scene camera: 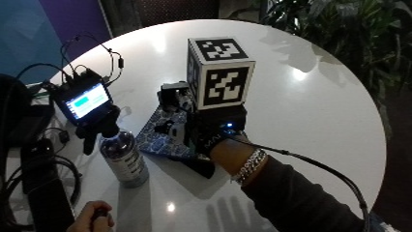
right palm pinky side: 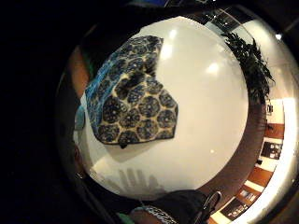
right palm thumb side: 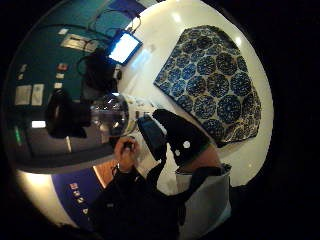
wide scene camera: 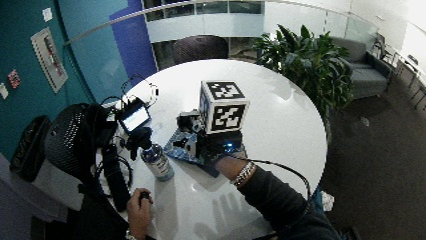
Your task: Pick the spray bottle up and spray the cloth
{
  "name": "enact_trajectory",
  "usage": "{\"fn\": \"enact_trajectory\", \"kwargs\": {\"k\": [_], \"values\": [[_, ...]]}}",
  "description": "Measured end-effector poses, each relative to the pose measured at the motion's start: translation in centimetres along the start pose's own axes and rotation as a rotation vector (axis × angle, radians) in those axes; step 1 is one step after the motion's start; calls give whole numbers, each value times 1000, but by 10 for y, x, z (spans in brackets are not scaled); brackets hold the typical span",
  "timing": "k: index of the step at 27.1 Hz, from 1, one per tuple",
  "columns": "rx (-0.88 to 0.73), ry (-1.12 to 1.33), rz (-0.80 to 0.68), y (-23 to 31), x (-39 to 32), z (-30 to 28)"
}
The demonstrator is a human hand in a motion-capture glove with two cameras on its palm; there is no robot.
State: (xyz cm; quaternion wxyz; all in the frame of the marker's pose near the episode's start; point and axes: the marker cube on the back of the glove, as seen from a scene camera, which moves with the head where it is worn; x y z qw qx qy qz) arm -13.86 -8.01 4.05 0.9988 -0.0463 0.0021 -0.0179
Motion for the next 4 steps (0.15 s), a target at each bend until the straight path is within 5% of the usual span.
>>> {"fn": "enact_trajectory", "kwargs": {"k": [4], "values": [[-29, 16, 6, -2, 2, 3]]}}
